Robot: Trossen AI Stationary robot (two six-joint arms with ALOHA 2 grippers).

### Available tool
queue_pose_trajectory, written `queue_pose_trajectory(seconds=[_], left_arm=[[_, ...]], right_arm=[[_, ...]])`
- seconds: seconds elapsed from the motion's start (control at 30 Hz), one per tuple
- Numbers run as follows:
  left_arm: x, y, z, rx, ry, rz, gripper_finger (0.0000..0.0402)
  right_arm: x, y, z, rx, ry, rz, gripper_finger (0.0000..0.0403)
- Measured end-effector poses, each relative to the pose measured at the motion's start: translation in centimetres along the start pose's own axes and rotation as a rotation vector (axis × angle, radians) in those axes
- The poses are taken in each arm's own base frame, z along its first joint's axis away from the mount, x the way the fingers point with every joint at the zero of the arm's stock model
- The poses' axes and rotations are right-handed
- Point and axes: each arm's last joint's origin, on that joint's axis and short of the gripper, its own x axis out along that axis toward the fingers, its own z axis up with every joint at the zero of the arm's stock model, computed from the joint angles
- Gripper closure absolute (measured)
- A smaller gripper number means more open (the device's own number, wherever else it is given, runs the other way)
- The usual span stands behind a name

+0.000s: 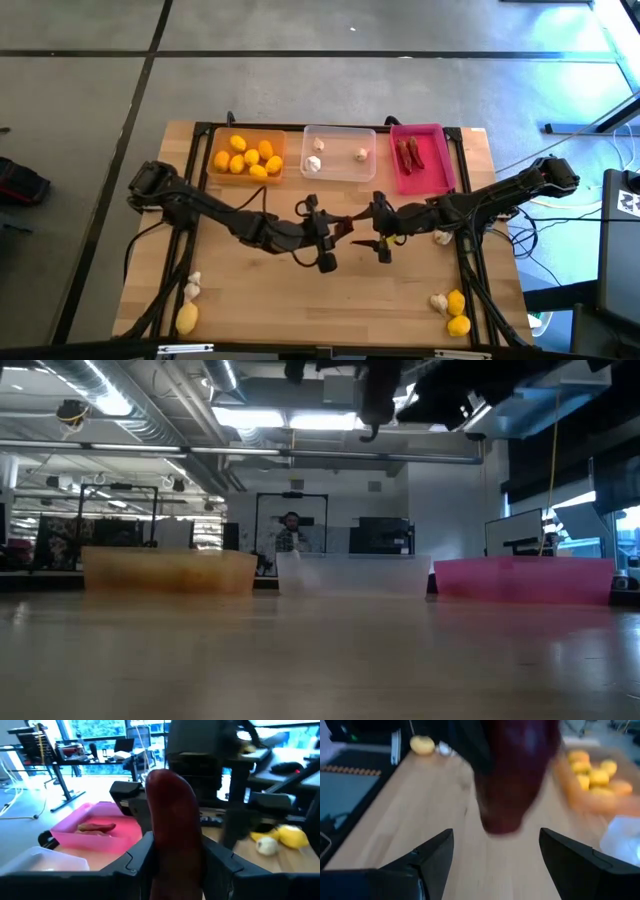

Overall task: Sort produce into baskets
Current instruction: Put the red chili pepper into the red bin

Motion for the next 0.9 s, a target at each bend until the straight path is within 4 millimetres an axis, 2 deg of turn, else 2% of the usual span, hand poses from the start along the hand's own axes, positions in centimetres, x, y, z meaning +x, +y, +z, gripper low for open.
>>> queue_pose_trajectory(seconds=[0.17, 0.3, 0.4, 0.67, 0.8, 0.9], left_arm=[[1.1, 0.2, -0.6, -0.016, -0.017, 0.018, 0.0281], [1.3, 0.1, -0.8, -0.025, -0.031, 0.014, 0.0281], [1.3, 0.0, -0.8, -0.023, -0.032, 0.005, 0.0281], [1.2, -0.1, -0.9, -0.017, -0.024, -0.008, 0.0281], [1.3, -0.1, -0.9, -0.012, -0.023, -0.004, 0.0274], [1.4, 0.1, -0.9, -0.013, -0.021, 0.004, 0.0251]], right_arm=[[0.6, 0.2, 0.6, -0.014, -0.083, 0.004, 0.0116], [1.2, 0.4, 0.4, -0.022, -0.081, 0.031, 0.0128], [1.4, 0.4, 0.3, -0.023, -0.079, 0.035, 0.0165], [1.5, 0.4, 0.3, -0.044, -0.081, 0.036, 0.0317], [1.5, 0.4, 0.3, -0.047, -0.080, 0.034, 0.0324], [1.5, 0.4, 0.2, -0.048, -0.074, 0.022, 0.0316]])
